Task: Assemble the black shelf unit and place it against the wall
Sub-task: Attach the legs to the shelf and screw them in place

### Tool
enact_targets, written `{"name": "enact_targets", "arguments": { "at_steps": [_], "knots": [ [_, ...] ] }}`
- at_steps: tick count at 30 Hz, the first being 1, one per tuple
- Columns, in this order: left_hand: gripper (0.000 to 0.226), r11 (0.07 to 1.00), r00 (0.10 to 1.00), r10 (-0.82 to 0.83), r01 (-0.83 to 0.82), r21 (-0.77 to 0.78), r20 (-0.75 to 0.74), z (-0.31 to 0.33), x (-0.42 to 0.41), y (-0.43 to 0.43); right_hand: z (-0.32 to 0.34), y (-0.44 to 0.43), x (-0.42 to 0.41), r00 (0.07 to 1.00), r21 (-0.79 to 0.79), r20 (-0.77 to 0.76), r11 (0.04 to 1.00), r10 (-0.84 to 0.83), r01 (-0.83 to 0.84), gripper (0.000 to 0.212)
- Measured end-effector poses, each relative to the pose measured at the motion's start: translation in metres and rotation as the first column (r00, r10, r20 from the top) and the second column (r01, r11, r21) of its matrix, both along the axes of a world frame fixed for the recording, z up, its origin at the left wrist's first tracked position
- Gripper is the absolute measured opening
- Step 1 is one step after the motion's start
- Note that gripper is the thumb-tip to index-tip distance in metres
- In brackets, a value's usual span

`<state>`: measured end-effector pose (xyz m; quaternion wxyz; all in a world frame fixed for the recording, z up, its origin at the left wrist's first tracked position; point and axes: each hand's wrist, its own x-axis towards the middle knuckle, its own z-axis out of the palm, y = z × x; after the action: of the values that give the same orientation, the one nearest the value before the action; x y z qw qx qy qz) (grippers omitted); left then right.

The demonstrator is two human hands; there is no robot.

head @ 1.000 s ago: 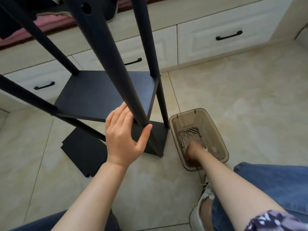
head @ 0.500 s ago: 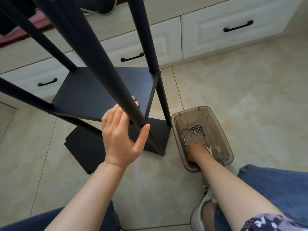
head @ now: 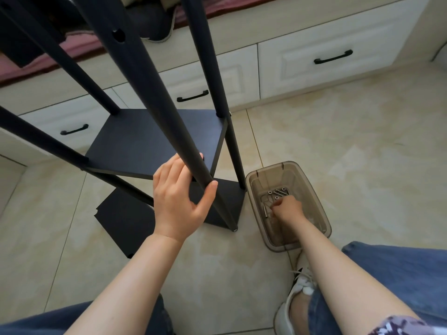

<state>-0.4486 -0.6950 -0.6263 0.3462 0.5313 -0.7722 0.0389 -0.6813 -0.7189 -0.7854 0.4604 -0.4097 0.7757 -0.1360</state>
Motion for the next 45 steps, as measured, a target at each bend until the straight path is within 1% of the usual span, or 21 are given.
{"name": "enact_targets", "arguments": {
  "at_steps": [2, 4, 6, 9, 12, 13, 15, 19, 22, 24, 26, 31, 35, 38, 41, 45],
  "knots": [
    [0.043, 1.000, 1.000, 0.003, -0.003, 0.025, -0.015, 0.005, -0.002, 0.003, 0.017, 0.001, 0.002, 0.995, -0.064, 0.040, 0.994, -0.089, 0.092, 0.020],
    [0.043, 0.998, 0.999, 0.012, -0.009, 0.056, -0.038, 0.009, -0.004, 0.007, 0.038, 0.003, 0.009, 0.992, -0.142, 0.060, 0.983, -0.113, 0.121, 0.018],
    [0.044, 0.996, 0.999, 0.024, -0.020, 0.087, -0.045, 0.013, -0.006, 0.009, 0.061, 0.004, 0.021, 0.987, -0.235, 0.113, 0.962, -0.117, 0.141, 0.019],
    [0.047, 0.991, 0.999, 0.025, -0.020, 0.132, -0.042, 0.019, -0.004, 0.011, 0.095, 0.004, 0.042, 0.947, -0.348, 0.306, 0.914, -0.100, 0.209, 0.017],
    [0.052, 0.979, 0.999, 0.024, -0.017, 0.204, -0.034, 0.029, -0.001, 0.011, 0.121, 0.003, 0.062, 0.863, -0.384, 0.502, 0.879, -0.060, 0.284, 0.019],
    [0.052, 0.975, 0.999, 0.023, -0.017, 0.220, -0.025, 0.032, 0.000, 0.011, 0.127, 0.004, 0.069, 0.834, -0.380, 0.550, 0.874, -0.048, 0.301, 0.019],
    [0.049, 0.967, 1.000, 0.016, -0.014, 0.255, -0.007, 0.039, 0.001, 0.011, 0.134, 0.007, 0.081, 0.807, -0.378, 0.591, 0.878, -0.014, 0.292, 0.020],
    [0.049, 0.929, 1.000, -0.011, 0.007, 0.371, 0.008, 0.054, 0.000, 0.011, 0.138, 0.015, 0.094, 0.795, -0.352, 0.607, 0.902, 0.015, 0.252, 0.027],
    [0.049, 0.878, 1.000, 0.001, 0.011, 0.478, -0.023, 0.064, 0.000, 0.007, 0.141, 0.014, 0.099, 0.819, -0.350, 0.574, 0.905, 0.002, 0.243, 0.028],
    [0.045, 0.849, 0.999, 0.020, -0.002, 0.528, -0.030, 0.069, 0.001, 0.002, 0.140, 0.014, 0.106, 0.849, -0.359, 0.528, 0.913, 0.027, 0.195, 0.029],
    [0.041, 0.841, 0.999, 0.022, -0.002, 0.540, -0.030, 0.070, 0.003, 0.000, 0.136, 0.016, 0.114, 0.860, -0.368, 0.509, 0.912, 0.037, 0.178, 0.029],
    [0.043, 0.838, 0.999, 0.017, 0.001, 0.545, -0.027, 0.067, 0.012, -0.005, 0.138, 0.010, 0.124, 0.822, -0.409, 0.567, 0.884, 0.053, 0.225, 0.032],
    [0.047, 0.823, 1.000, 0.028, -0.029, 0.567, 0.011, 0.079, 0.023, -0.023, 0.152, -0.007, 0.131, 0.875, -0.473, 0.478, 0.863, 0.081, 0.179, 0.034],
    [0.045, 0.805, 0.998, 0.058, -0.027, 0.592, -0.034, 0.096, 0.039, -0.034, 0.169, -0.020, 0.141, 0.881, -0.492, 0.457, 0.860, 0.124, 0.134, 0.027],
    [0.051, 0.784, 0.990, 0.103, -0.021, 0.620, -0.097, 0.116, 0.065, -0.044, 0.187, -0.032, 0.158, 0.891, -0.545, 0.410, 0.836, 0.192, 0.070, 0.023],
    [0.055, 0.731, 0.943, 0.235, -0.011, 0.682, -0.236, 0.135, 0.110, -0.052, 0.211, -0.045, 0.189, 0.893, -0.622, 0.351, 0.783, 0.282, -0.003, 0.020]
  ]
}}
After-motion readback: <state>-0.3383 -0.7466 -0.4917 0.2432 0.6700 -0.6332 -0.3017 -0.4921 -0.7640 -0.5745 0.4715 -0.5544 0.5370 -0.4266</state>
